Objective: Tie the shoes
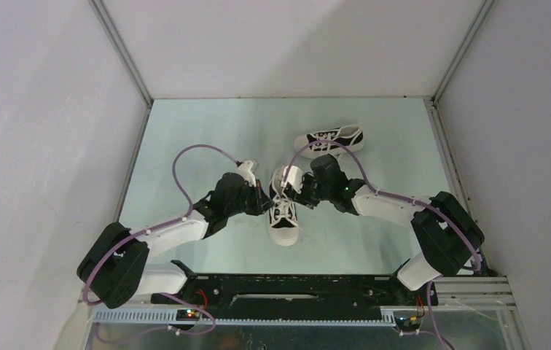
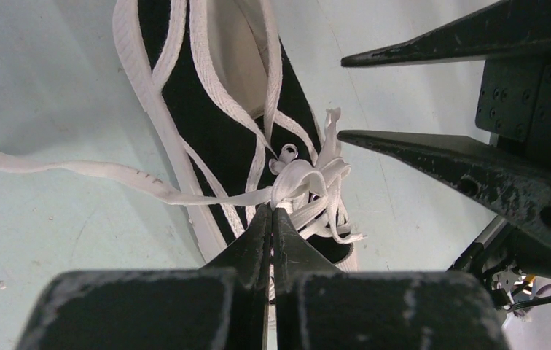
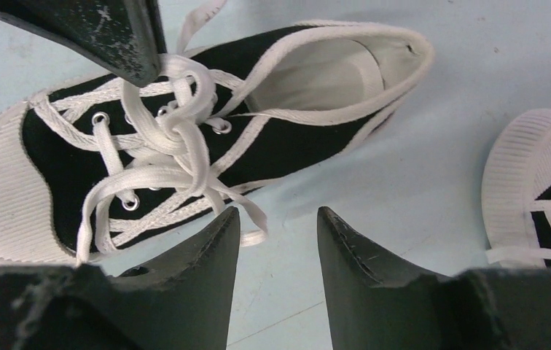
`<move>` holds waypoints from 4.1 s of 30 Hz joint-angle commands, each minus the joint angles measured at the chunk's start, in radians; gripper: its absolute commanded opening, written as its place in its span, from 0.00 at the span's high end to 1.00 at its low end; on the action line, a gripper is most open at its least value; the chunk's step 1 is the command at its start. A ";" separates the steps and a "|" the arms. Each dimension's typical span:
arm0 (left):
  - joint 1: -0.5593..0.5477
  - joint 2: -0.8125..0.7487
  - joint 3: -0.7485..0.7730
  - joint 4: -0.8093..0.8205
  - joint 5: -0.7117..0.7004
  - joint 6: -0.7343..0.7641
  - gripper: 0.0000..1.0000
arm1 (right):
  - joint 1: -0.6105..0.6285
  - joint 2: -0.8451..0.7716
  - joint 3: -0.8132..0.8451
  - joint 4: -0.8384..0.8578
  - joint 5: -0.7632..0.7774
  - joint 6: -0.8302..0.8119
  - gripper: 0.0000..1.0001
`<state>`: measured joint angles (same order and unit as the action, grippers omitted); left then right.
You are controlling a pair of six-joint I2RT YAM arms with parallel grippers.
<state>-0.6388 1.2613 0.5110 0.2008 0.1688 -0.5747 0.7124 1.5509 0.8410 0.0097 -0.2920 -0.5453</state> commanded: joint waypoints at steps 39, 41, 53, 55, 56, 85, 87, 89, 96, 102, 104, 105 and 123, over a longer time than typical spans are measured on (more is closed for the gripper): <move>0.012 -0.004 0.016 -0.012 -0.019 0.020 1.00 | 0.073 0.004 0.121 -0.204 0.142 0.363 1.00; 0.013 -0.004 0.009 -0.013 -0.020 0.018 1.00 | 0.072 0.014 0.121 -0.194 0.173 0.431 1.00; 0.023 0.036 -0.039 0.013 0.004 0.005 1.00 | -0.004 0.025 0.121 -0.214 0.307 0.919 1.00; 0.026 0.045 -0.046 0.019 0.008 0.002 1.00 | -0.006 0.025 0.120 -0.233 0.361 0.987 1.00; 0.027 0.050 -0.047 0.022 0.008 0.001 1.00 | -0.006 0.027 0.121 -0.237 0.372 1.005 1.00; 0.090 -0.144 -0.114 -0.107 -0.214 -0.004 1.00 | -0.042 0.010 0.053 -0.321 0.623 1.335 1.00; 0.090 -0.154 -0.111 -0.124 -0.231 0.005 1.00 | -0.035 0.001 0.053 -0.325 0.646 1.331 1.00; 0.090 -0.149 -0.104 -0.137 -0.246 0.012 1.00 | -0.024 0.003 0.064 -0.349 0.666 1.336 1.00; 0.090 -0.068 -0.127 -0.108 -0.275 -0.066 1.00 | -0.037 0.061 0.089 -0.452 0.719 1.471 1.00; 0.090 0.020 -0.163 -0.013 -0.283 -0.137 1.00 | -0.021 0.076 0.089 -0.442 0.740 1.515 1.00; 0.090 0.030 -0.166 0.020 -0.262 -0.143 1.00 | 0.005 0.066 0.092 -0.432 0.760 1.504 1.00; 0.090 0.017 -0.174 0.055 -0.252 -0.141 1.00 | 0.014 0.056 0.096 -0.421 0.776 1.493 1.00; 0.077 -0.285 -0.218 0.223 0.141 0.230 0.44 | 0.090 -0.020 0.096 -0.215 0.671 1.270 1.00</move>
<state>-0.5587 0.9279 0.2470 0.4114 0.1925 -0.4793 0.7952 1.5593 0.9081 -0.2554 0.3817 0.7582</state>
